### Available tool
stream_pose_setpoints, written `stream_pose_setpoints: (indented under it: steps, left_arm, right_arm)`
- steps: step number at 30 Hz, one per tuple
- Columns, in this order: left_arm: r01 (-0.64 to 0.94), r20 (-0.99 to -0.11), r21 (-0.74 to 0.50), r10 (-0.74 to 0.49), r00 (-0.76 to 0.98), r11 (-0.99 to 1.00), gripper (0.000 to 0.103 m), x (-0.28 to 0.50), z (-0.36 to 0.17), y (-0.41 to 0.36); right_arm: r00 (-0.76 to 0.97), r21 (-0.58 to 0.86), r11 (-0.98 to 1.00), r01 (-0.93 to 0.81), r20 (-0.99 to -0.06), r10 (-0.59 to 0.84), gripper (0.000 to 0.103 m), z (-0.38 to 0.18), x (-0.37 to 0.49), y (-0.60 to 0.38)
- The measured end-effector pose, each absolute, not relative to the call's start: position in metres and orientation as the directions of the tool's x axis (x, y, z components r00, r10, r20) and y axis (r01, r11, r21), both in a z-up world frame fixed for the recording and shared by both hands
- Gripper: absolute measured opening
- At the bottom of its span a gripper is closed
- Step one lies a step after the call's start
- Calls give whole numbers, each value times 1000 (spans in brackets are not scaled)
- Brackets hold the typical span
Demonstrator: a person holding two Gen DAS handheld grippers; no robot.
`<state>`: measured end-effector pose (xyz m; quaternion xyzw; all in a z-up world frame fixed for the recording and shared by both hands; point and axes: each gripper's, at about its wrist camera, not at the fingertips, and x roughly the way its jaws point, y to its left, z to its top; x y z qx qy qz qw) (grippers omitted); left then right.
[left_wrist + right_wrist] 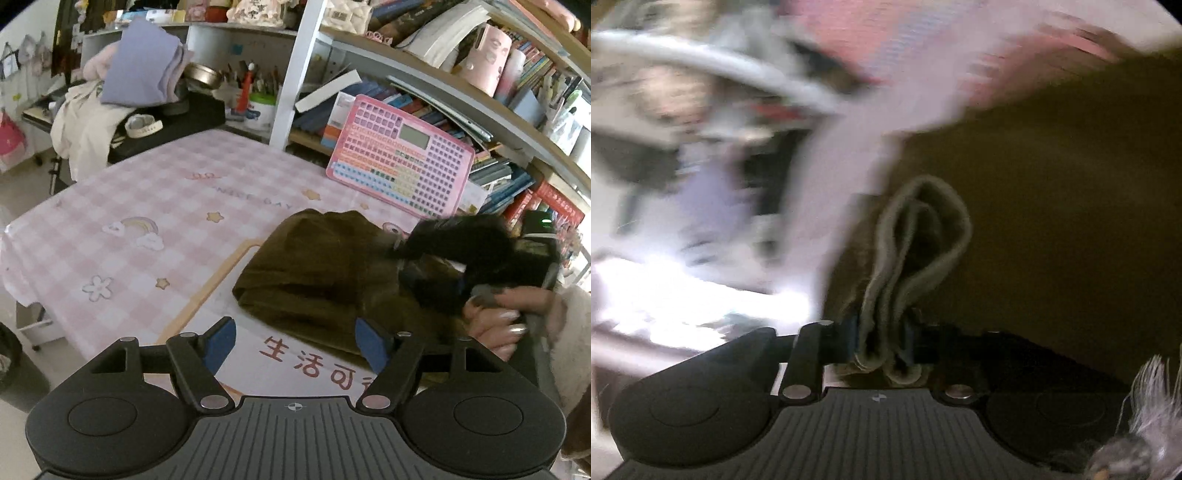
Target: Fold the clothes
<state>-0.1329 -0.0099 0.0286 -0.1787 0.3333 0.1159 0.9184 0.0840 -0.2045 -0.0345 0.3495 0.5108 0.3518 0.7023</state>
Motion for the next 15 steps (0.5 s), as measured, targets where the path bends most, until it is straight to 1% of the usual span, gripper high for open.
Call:
stream_pose_setpoints:
  steps: [2, 3, 4, 5, 7, 9, 12, 13, 15]
  left_arm:
    - [-342, -661, -259, 92, 744, 903, 73, -134, 27, -8]
    - [-345, -665, -263, 90, 742, 901, 73, -134, 26, -8]
    - [-343, -668, -265, 85, 739, 901, 73, -132, 25, -9]
    - [-339, -670, -266, 80, 738, 902, 73, -131, 24, -10]
    - [-324, -672, -263, 69, 738, 909, 73, -127, 24, -13]
    - [-311, -676, -258, 59, 735, 915, 73, -123, 23, -17]
    - [-293, -674, -249, 52, 737, 923, 73, -120, 24, -21]
    - [-288, -672, -249, 50, 739, 925, 73, -120, 25, -22]
    - [-288, -671, -251, 49, 740, 924, 73, -119, 25, -22]
  right_arm:
    - [240, 892, 414, -181, -368, 898, 18, -38, 83, -211]
    - [249, 870, 473, -141, -431, 867, 18, -48, 86, -211]
    - [242, 833, 551, -54, -524, 817, 18, -64, 92, -212]
    - [235, 819, 574, 1, -558, 796, 18, -76, 95, -214]
    - [237, 843, 538, 15, -526, 817, 20, -82, 95, -217]
    - [238, 851, 524, 12, -512, 826, 31, -85, 95, -218]
    - [235, 851, 525, 8, -512, 827, 42, -84, 94, -223]
    - [233, 849, 528, 7, -515, 825, 45, -81, 91, -226]
    - [223, 846, 533, 3, -521, 824, 47, -79, 86, -232]
